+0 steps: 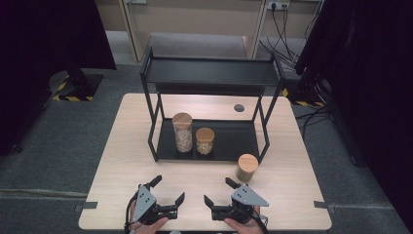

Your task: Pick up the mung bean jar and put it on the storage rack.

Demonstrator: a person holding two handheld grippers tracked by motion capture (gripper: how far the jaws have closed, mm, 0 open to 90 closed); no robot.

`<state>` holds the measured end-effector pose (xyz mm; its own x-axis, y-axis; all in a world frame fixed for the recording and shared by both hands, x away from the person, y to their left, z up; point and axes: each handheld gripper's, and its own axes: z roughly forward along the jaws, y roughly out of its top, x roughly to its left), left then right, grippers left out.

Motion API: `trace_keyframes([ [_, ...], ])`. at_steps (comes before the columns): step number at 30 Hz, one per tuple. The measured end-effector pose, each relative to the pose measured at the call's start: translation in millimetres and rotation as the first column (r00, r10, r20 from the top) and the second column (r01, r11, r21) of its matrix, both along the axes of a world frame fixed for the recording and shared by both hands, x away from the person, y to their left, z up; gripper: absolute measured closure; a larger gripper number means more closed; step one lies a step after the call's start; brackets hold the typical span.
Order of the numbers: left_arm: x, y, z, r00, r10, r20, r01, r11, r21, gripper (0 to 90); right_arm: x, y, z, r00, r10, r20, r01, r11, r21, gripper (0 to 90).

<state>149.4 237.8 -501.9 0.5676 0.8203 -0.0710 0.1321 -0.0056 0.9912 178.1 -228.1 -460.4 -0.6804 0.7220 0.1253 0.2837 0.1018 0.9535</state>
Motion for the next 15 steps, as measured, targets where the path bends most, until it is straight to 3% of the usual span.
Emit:
trace_keyframes([
  [15, 0.3, -0.6, -0.5, 1.0, 0.0, -0.001, 0.0, 1.0, 0.0, 1.5, -11.0, -16.7, -1.7, 0.9996, -0.026, -0.004, 0.026, 0.999, 0.019, 3.7],
])
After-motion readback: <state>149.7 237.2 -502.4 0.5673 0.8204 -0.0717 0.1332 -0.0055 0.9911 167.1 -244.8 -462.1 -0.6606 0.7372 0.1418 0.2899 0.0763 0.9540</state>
